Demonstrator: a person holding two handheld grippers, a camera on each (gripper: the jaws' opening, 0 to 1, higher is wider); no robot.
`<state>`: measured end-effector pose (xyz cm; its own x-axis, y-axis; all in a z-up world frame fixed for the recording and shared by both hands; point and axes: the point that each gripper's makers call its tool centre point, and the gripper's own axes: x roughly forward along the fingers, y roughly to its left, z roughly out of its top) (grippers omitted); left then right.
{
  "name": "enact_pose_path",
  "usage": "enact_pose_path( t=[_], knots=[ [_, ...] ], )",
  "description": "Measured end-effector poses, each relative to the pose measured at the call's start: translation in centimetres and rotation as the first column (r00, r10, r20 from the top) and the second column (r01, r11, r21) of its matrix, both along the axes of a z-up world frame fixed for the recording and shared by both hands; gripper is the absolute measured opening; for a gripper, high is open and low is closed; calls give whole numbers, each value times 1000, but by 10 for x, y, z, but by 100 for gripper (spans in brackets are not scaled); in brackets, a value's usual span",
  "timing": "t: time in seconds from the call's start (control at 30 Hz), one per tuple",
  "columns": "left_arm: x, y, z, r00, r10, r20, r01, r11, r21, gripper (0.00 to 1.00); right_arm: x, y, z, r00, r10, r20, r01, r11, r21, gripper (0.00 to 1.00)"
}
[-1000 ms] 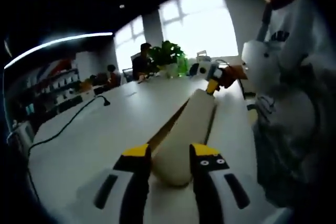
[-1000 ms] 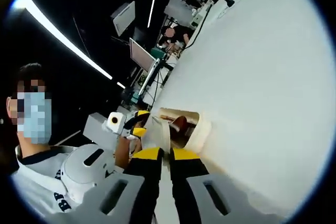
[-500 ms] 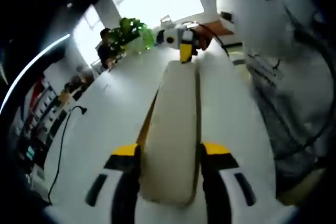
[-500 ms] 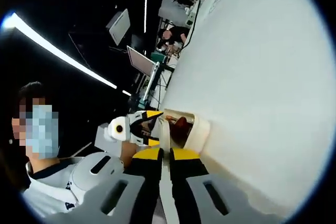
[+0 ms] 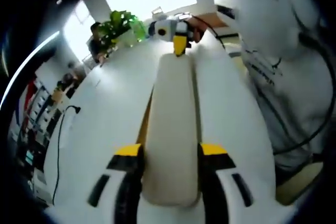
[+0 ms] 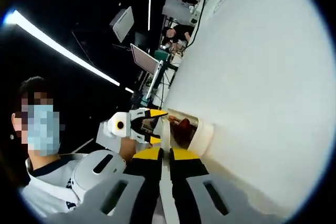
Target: Arrange the utensils inside the cutlery case until each visible utensil rests in its matching compartment.
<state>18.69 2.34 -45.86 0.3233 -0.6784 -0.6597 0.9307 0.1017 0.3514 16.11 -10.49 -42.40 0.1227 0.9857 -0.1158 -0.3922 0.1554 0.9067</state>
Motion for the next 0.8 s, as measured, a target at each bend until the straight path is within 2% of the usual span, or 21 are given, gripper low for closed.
enact_pose_path(
  t=[0.2, 0.33, 0.4, 0.53, 0.6, 0.63, 0.73, 0.8],
  knots=[
    [0, 0, 3, 1000, -31, 4, 31, 999, 22, 43, -1, -2, 1, 999, 0, 42, 1, 1000, -7, 5],
    [8, -1, 3, 998, -57, 16, 56, 998, 43, 42, 2, -3, -1, 994, -17, 107, 20, 999, -28, 6],
    [11, -2, 2, 998, -64, -1, 64, 997, 43, 42, 5, -6, -4, 990, -23, 138, 30, 998, -51, 7],
    [21, -6, -5, 996, -87, -17, 88, 994, 63, 42, 8, -8, -6, 989, -31, 148, 40, 998, -58, 7],
    [18, -6, -5, 995, -96, -19, 97, 993, 65, 42, 9, -10, -7, 982, -31, 184, 46, 996, -77, 8],
    [18, -6, 15, 995, -97, -34, 99, 994, 51, 42, 10, -12, -7, 979, -32, 202, 51, 995, -89, 8],
    [25, -5, 16, 995, -87, -54, 90, 995, 45, 42, 19, -19, -9, 968, -41, 246, 71, 991, -115, 9],
    [28, -5, 12, 995, -77, -63, 80, 996, 45, 42, 32, -31, -14, 959, -49, 279, 96, 983, -155, 15]
  ],
)
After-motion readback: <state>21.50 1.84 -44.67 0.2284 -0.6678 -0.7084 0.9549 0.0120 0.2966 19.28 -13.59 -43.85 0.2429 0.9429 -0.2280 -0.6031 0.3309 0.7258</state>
